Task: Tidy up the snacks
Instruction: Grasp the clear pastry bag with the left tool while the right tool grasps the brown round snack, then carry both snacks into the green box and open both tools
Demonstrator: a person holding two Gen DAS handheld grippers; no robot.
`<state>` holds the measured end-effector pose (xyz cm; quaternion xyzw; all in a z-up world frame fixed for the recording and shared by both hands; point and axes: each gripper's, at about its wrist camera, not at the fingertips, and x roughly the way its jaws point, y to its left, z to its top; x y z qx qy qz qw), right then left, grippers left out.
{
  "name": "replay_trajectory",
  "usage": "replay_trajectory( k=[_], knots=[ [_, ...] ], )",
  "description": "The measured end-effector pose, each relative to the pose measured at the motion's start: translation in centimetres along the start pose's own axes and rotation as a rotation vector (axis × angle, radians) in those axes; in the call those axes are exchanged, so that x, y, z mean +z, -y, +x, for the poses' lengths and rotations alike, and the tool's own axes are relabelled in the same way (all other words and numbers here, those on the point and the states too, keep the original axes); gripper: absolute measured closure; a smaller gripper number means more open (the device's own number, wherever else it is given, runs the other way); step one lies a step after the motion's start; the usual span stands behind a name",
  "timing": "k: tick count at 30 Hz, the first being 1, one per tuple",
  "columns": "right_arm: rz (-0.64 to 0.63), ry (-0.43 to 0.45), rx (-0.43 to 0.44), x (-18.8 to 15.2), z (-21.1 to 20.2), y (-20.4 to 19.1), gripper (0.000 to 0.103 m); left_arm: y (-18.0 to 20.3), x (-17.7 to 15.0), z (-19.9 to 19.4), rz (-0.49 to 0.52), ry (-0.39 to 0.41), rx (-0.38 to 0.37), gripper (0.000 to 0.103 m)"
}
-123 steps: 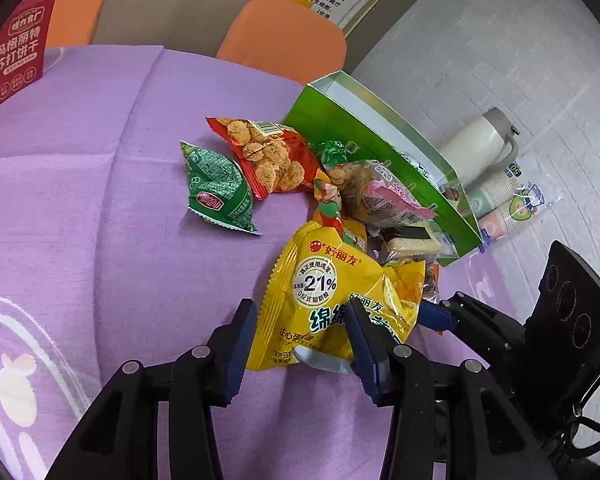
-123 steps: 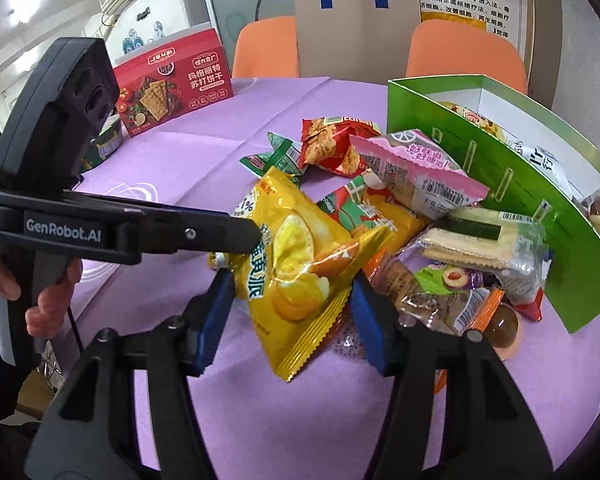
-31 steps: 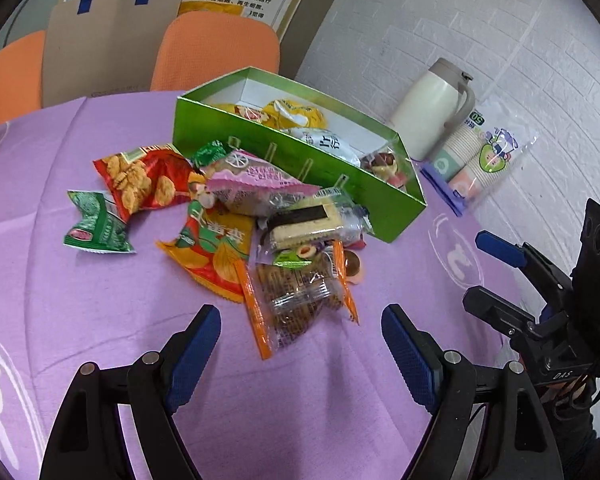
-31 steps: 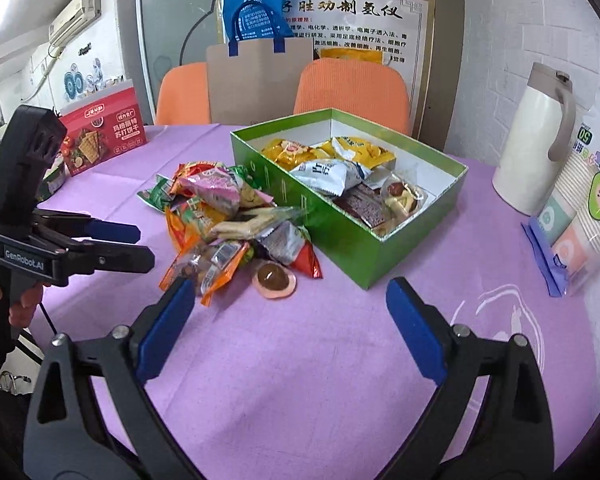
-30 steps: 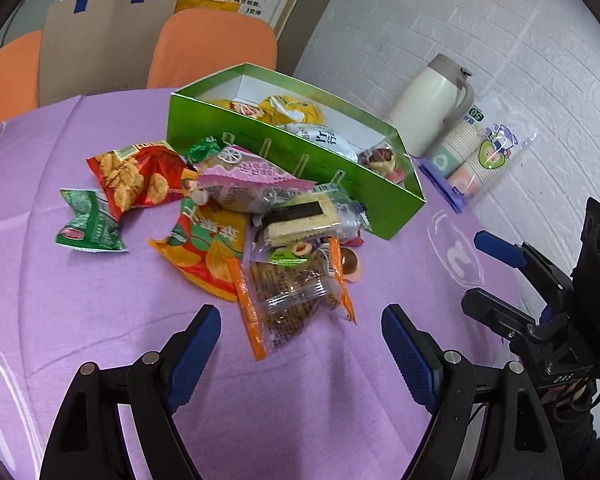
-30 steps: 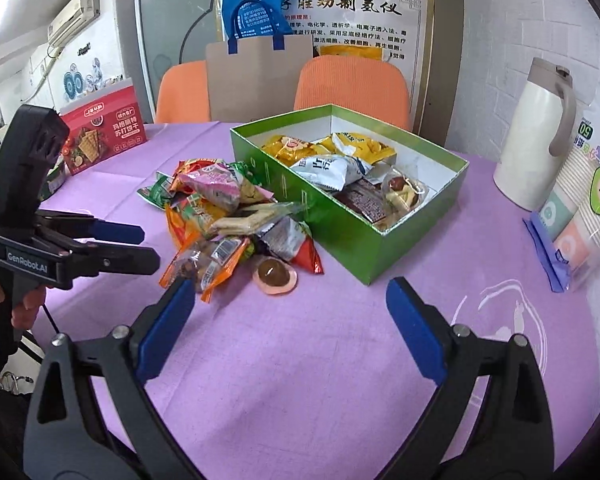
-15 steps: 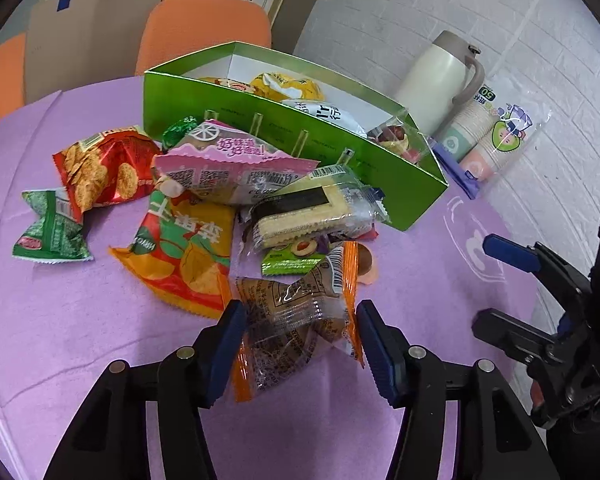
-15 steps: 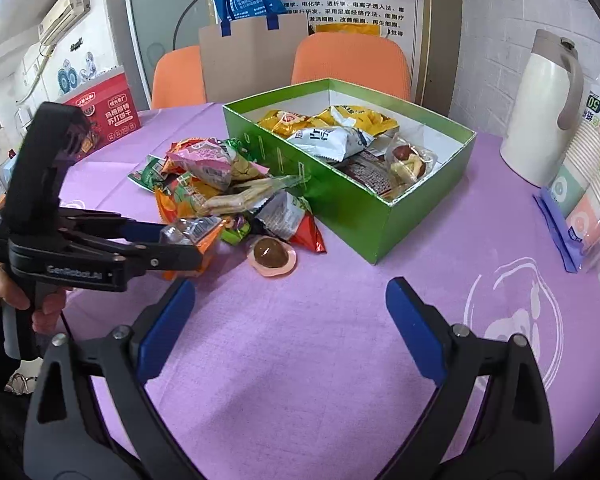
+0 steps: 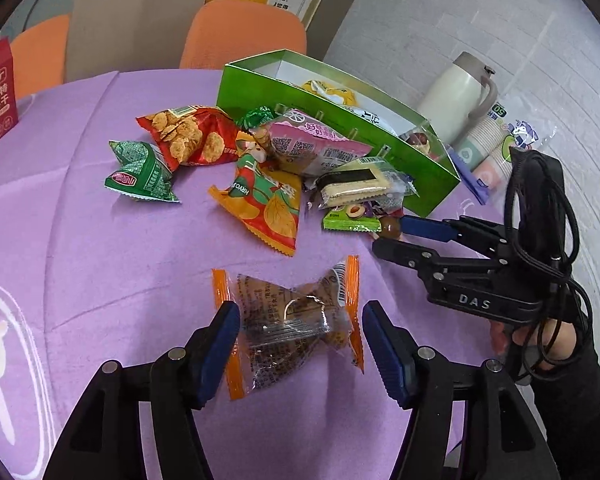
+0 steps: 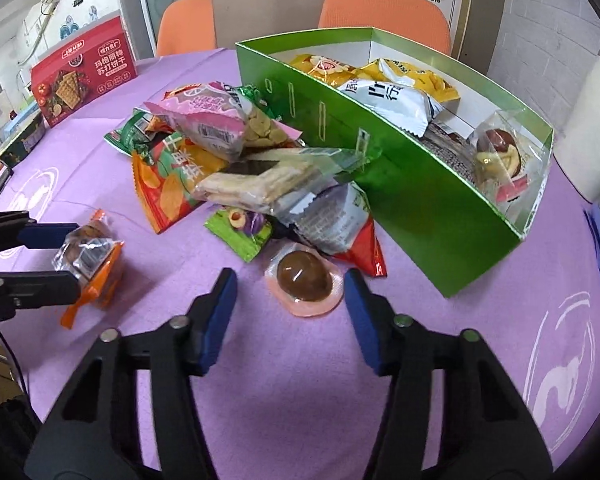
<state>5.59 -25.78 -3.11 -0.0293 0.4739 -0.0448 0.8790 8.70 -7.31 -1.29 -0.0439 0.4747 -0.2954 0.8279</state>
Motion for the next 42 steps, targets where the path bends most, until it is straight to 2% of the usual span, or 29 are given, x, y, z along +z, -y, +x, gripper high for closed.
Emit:
replay_trajectory(
  k=[2,4,10,12,14,15,19,25,27,30,37,42],
  knots=[
    [-0.001,0.004,0.006,-0.2,-0.1,0.1,0.067,0.2,-0.1,0.2,0.007,-0.006,0.007,0.037],
    [-0.005,0.0,0.014,-0.3,-0.5,-0.1,0.068,0.2,-0.2,0.3,0.011,-0.008,0.008,0.036],
    [-0.039,0.006,-0.012,-0.1,-0.3,-0.8,0.067,0.1,0.1,0.6,-0.001,-0.002,-0.004,0.036],
    [-0.034,0.014,-0.009,-0.1,-0.2,-0.8,0.061,0.2,0.1,0.7,0.001,0.002,-0.005,0.036],
    [-0.029,0.022,-0.011,0.0,-0.1,-0.8,0.061,0.1,0.2,0.9,0.002,0.007,-0.011,0.036],
    [-0.029,0.03,-0.01,0.0,-0.1,-0.7,0.066,0.1,0.2,1.0,0.006,0.012,-0.009,0.04],
    [-0.013,0.045,0.024,-0.4,-0.8,-0.9,0.067,0.3,0.5,1.0,0.01,0.022,-0.002,0.051],
    [0.013,0.1,0.083,-1.1,-4.0,-1.0,0.067,0.5,0.7,-0.1,-0.017,0.027,-0.063,0.056],
    [0.024,0.127,0.098,-1.1,-5.4,-0.8,0.067,1.2,1.1,-1.0,0.002,0.046,-0.077,0.056],
    [0.04,0.178,0.094,-0.7,-7.4,-0.2,0.067,2.7,2.2,-2.5,0.047,0.088,-0.095,0.056],
    [0.091,0.292,0.032,1.1,-10.8,2.1,0.067,6.3,7.2,-3.6,0.123,0.173,-0.138,0.056],
    [0.141,0.336,0.0,2.5,-11.4,4.4,0.067,7.7,11.1,-2.6,0.112,0.19,-0.16,0.056]
  ],
)
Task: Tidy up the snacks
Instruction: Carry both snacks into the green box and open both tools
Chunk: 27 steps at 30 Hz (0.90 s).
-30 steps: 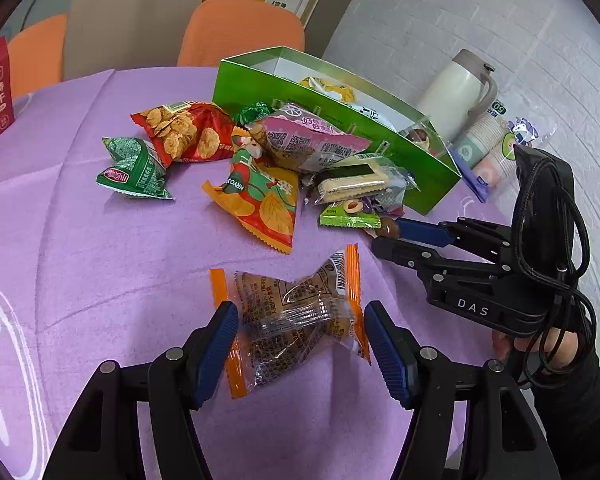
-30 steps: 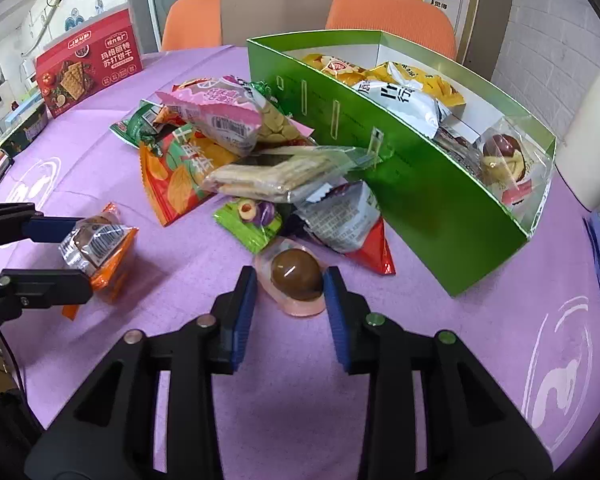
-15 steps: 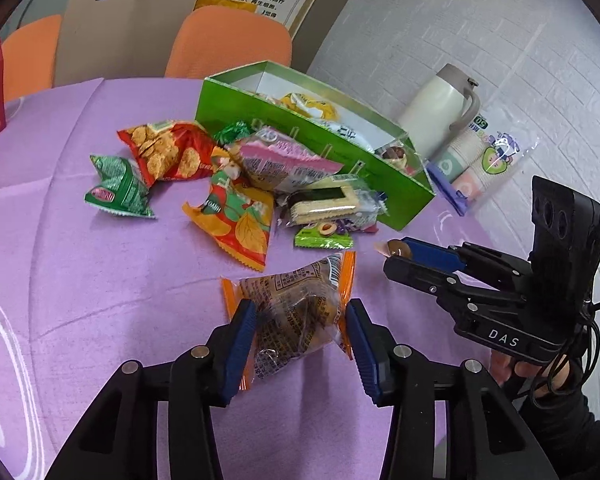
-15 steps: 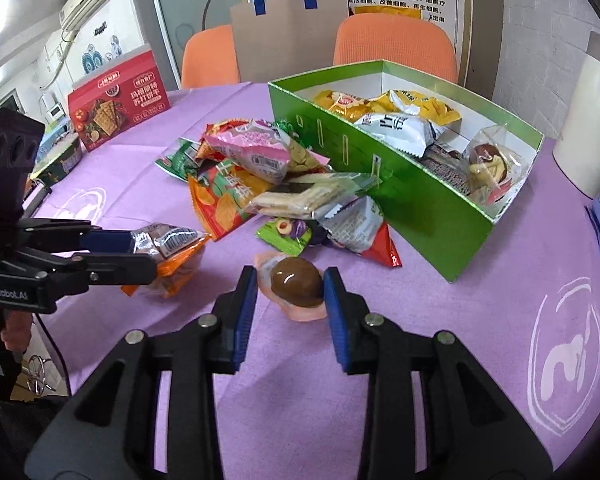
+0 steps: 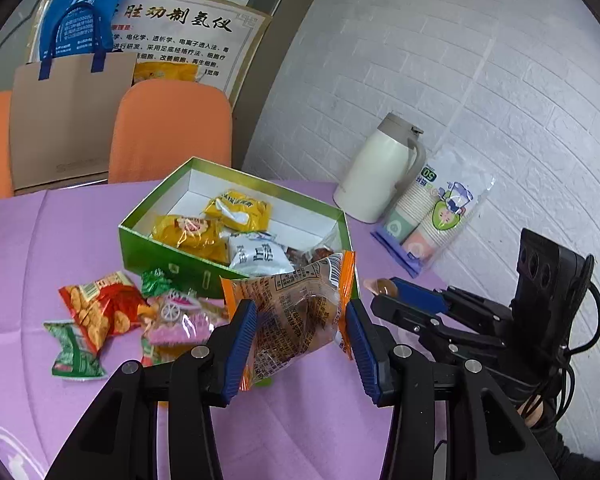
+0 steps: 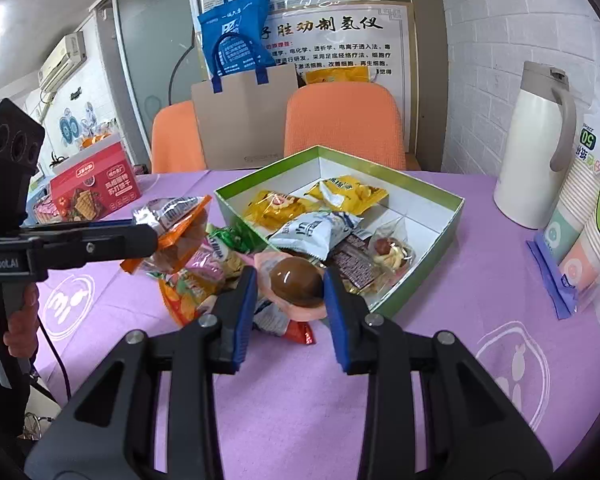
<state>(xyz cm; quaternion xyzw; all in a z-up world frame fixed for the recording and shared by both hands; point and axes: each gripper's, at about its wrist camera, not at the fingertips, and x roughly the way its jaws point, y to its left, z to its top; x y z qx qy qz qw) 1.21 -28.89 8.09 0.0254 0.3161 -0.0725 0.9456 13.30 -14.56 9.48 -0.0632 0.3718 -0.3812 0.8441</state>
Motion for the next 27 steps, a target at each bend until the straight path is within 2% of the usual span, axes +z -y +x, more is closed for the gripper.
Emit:
replay_trajectory(
  k=[3,6,9,12,17,19,20,21,22,24,27],
  knots=[
    [0.031,0.014,-0.015,1.0,0.5,1.2,0.067,-0.4,2.4,2.0,-0.02,-0.001,0.039,0.056],
    [0.061,0.024,-0.021,1.5,1.5,2.2,0.067,-1.8,4.3,4.0,-0.066,-0.017,0.038,0.056],
    [0.084,0.019,-0.026,1.8,2.9,2.9,0.067,-2.9,5.5,6.2,-0.072,-0.019,0.098,0.056],
    [0.097,-0.01,-0.032,1.8,4.7,3.4,0.067,-4.0,6.0,8.3,-0.084,-0.031,0.137,0.056],
    [0.118,-0.043,-0.044,1.7,7.2,4.1,0.065,-5.6,6.1,10.8,-0.119,-0.077,0.142,0.054],
    [0.11,-0.066,-0.046,1.6,8.3,4.2,0.064,-5.9,5.9,11.4,-0.121,-0.074,0.15,0.051],
    [0.093,-0.081,-0.053,1.5,8.9,4.1,0.05,-6.0,5.9,11.3,-0.121,-0.057,0.153,0.047],
    [0.08,-0.093,-0.07,1.3,9.2,3.9,0.033,-6.2,5.8,11.2,-0.124,-0.048,0.152,0.03],
    [0.071,-0.091,-0.086,1.1,9.3,3.7,0.029,-6.3,5.7,11.0,-0.13,-0.044,0.159,0.015],
    [0.049,-0.06,-0.093,0.7,9.1,3.5,0.022,-6.4,5.5,10.6,-0.125,-0.028,0.184,0.013],
    [0.038,-0.059,-0.098,0.2,9.1,3.3,0.022,-6.5,5.3,10.7,-0.107,-0.043,0.216,0.013]
  ],
)
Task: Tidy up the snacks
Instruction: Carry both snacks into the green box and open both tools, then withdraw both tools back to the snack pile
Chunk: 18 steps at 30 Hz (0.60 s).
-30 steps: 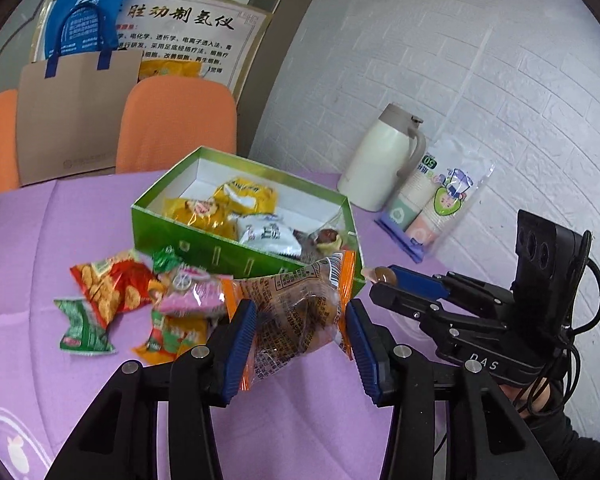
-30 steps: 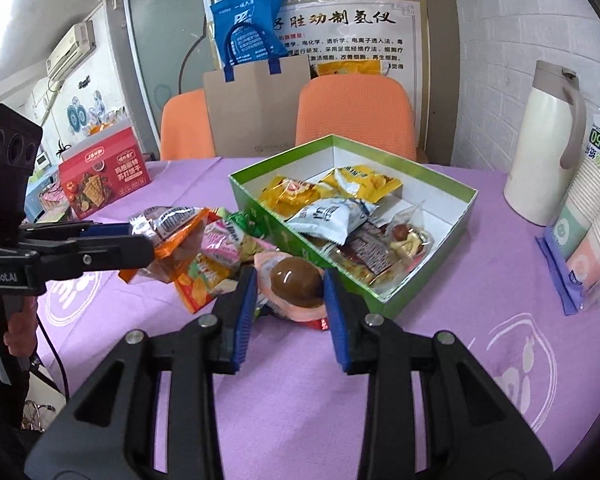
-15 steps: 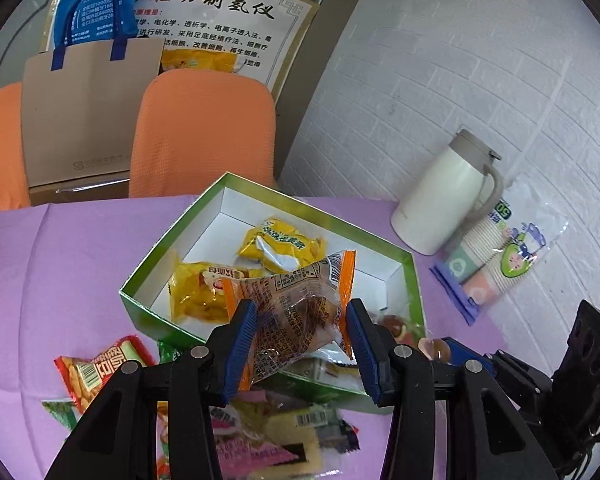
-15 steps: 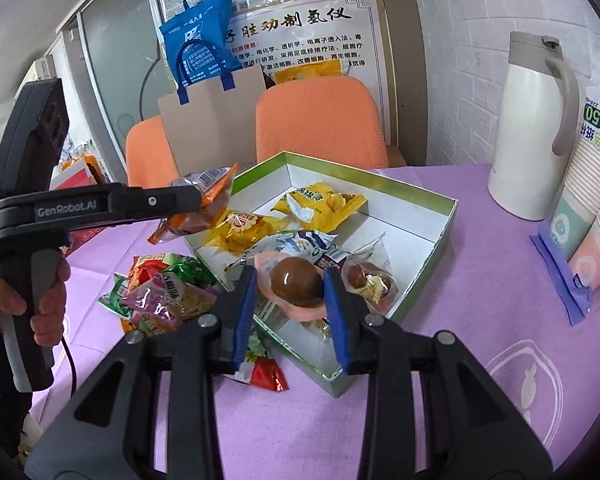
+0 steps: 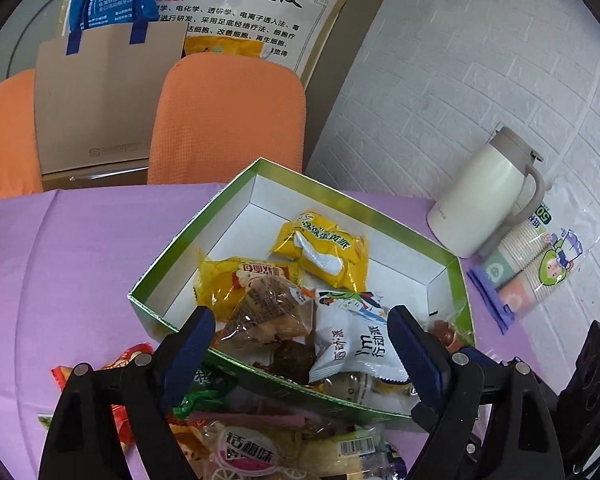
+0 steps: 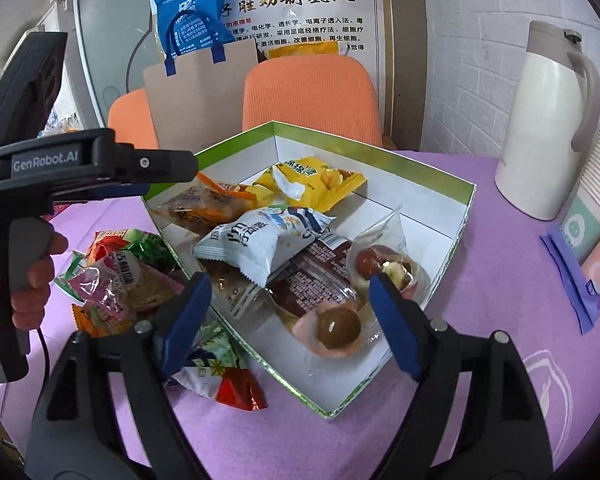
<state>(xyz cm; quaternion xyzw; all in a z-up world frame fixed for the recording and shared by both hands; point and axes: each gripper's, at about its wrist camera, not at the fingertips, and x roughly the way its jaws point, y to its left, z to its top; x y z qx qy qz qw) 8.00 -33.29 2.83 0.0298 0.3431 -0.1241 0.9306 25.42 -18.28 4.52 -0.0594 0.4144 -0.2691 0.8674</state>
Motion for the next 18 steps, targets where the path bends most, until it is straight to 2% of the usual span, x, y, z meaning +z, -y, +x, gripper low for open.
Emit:
replay_trajectory(
  k=[4,11,15,18],
  knots=[
    [0.015,-0.013,0.012,0.0,-0.6,-0.1,0.022,-0.2,-0.3,-0.7,-0.007,0.007,-0.004,0.013],
    [-0.021,0.051,0.031,0.7,-4.0,-1.7,0.018,0.9,-0.7,-4.0,0.036,0.068,0.025,0.013],
    [-0.029,0.071,0.043,0.2,-5.9,-2.4,0.017,1.4,-1.7,-6.5,0.06,0.099,0.015,0.013],
    [-0.037,0.083,0.045,-0.3,-7.0,-3.0,0.015,1.5,-2.6,-7.9,0.075,0.098,0.059,0.013]
  ],
)
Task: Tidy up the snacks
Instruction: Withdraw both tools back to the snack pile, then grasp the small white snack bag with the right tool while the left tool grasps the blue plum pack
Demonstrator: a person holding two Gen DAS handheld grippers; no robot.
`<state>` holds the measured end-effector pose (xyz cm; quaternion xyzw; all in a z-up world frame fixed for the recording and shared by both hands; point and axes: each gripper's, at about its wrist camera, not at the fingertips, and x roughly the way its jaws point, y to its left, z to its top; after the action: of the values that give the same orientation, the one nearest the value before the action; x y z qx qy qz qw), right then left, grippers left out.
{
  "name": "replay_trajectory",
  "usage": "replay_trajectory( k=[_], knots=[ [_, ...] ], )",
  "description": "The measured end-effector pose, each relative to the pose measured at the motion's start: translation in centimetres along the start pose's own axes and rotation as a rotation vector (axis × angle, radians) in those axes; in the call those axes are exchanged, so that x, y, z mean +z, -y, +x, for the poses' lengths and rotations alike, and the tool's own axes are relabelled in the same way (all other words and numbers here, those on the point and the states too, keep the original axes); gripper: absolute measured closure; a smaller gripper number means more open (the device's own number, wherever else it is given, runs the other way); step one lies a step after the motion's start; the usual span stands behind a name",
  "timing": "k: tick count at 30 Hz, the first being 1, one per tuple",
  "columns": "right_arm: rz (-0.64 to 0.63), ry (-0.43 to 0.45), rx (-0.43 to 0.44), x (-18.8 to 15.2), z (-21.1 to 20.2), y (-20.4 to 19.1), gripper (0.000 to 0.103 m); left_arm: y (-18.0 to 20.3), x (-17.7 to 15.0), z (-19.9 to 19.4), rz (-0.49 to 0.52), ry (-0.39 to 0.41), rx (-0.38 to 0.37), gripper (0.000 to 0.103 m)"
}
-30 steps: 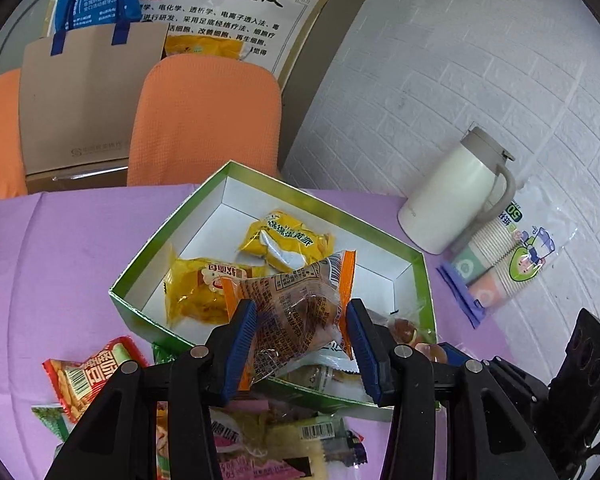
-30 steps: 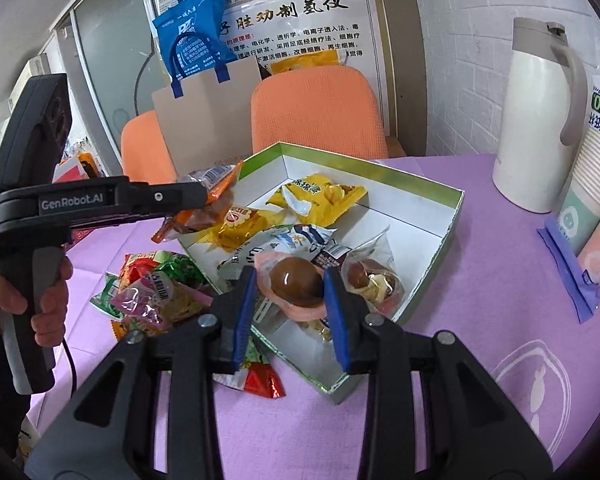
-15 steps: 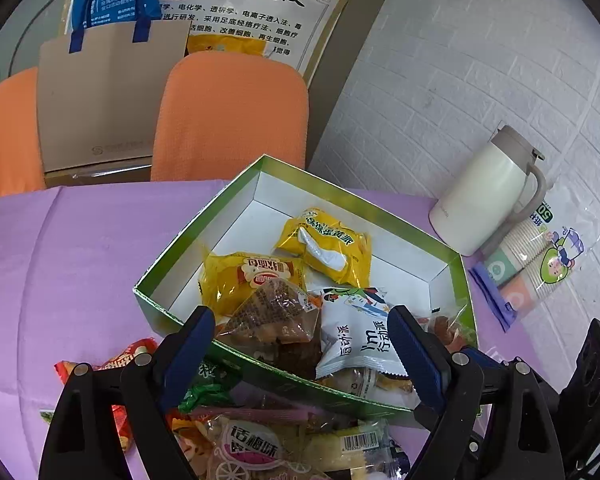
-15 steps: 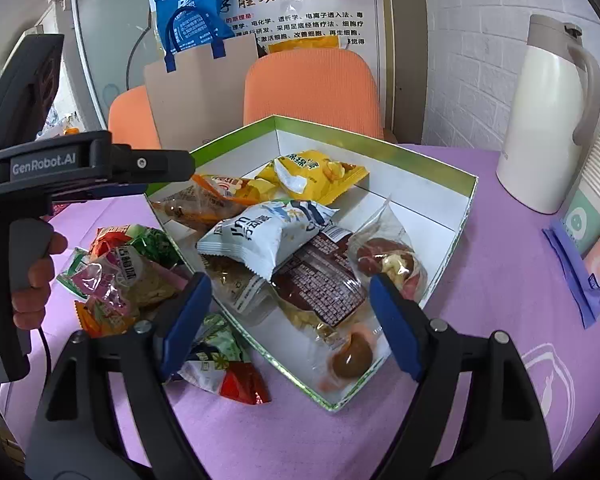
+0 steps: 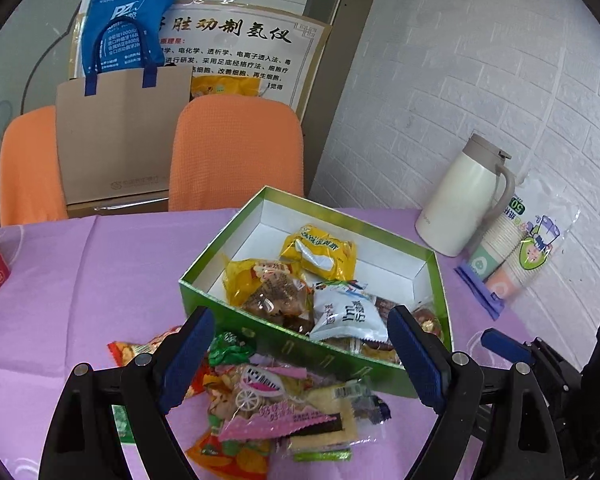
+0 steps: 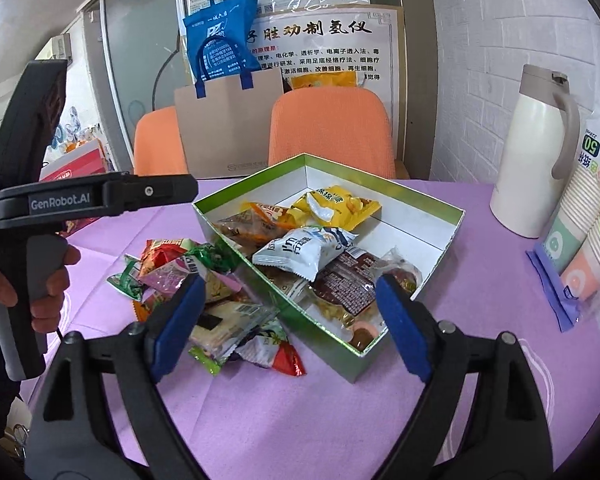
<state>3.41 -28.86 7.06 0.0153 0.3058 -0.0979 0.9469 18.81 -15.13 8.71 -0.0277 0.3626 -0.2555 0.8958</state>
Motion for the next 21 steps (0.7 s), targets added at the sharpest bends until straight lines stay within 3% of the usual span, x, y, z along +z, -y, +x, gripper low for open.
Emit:
replay_trajectory(
  k=[3,8,21],
  knots=[
    [-0.016,0.005,0.008,-0.6,-0.9,-0.8,0.015,0.0,-1.2,-1.4,0.017,-0.007,0.025,0.013],
    [-0.043,-0.015,0.009,-1.7,-1.4,-2.0,0.014,-1.3,-3.7,-3.5,-0.009,-0.007,0.001,0.013],
    [-0.08,-0.187,0.027,-4.1,4.2,-4.6,0.014,-7.3,-10.1,-6.3,-0.138,-0.045,0.034,0.013]
  ],
)
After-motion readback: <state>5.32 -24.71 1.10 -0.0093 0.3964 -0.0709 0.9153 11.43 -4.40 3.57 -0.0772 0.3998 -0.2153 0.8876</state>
